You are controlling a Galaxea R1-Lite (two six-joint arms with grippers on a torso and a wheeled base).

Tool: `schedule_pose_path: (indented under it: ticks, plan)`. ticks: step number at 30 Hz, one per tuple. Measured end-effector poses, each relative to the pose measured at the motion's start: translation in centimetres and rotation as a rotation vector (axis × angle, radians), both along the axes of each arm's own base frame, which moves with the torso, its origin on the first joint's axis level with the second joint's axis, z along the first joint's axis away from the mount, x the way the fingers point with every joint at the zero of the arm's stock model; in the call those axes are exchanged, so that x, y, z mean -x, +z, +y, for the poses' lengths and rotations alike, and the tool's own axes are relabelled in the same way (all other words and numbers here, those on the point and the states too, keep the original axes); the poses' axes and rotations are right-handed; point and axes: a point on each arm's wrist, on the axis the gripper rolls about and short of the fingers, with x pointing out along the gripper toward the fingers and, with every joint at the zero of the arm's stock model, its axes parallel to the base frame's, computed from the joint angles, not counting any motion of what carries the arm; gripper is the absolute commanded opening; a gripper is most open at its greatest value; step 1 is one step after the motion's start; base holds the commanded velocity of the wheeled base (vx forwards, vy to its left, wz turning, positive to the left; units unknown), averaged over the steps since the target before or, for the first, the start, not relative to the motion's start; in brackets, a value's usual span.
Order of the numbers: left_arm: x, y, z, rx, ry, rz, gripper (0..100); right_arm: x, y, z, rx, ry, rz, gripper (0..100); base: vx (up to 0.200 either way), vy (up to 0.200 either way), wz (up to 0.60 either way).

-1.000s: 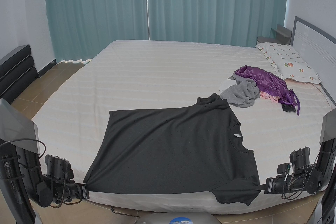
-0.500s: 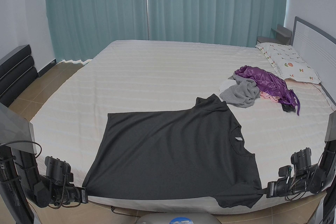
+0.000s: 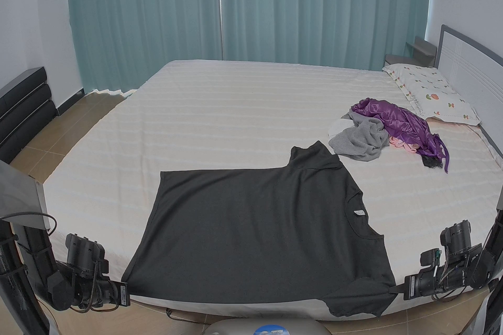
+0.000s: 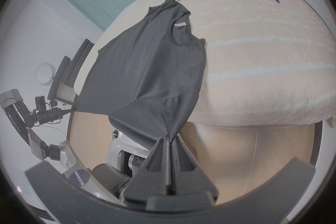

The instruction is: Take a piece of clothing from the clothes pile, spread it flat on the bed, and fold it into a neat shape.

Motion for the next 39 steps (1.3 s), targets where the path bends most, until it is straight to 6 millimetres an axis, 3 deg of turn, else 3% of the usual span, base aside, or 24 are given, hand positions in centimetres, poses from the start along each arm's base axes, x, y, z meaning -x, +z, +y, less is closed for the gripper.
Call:
schedule_pose_path:
  ticks: [6, 10, 20, 27, 39]
  plan:
    - [-0.6, 0.3, 0.0, 0.014, 0.022, -0.039, 0, -0.9, 0.7, 0.0, -0.016, -0.015, -0.108, 0, 0.000, 0.000, 0.00]
    - [-2.1, 0.8, -0.2, 0.057, 0.078, -0.106, 0, -1.7, 1.2, 0.1, -0.051, -0.063, -0.169, 0, 0.000, 0.000, 0.00]
    - [-7.0, 2.5, -0.5, 0.161, 0.185, -0.289, 0, -6.3, 1.5, 0.2, -0.049, -0.139, -0.280, 0, 0.000, 0.000, 0.00]
    - [-8.5, 3.0, -0.5, 0.171, 0.202, -0.338, 0, -8.7, 1.3, 0.3, -0.051, -0.145, -0.323, 0, 0.000, 0.000, 0.00]
    - [-9.1, 3.2, -0.5, 0.154, 0.215, -0.344, 0, -8.9, 1.1, 0.7, -0.062, -0.141, -0.318, 0, 0.000, 0.000, 0.00]
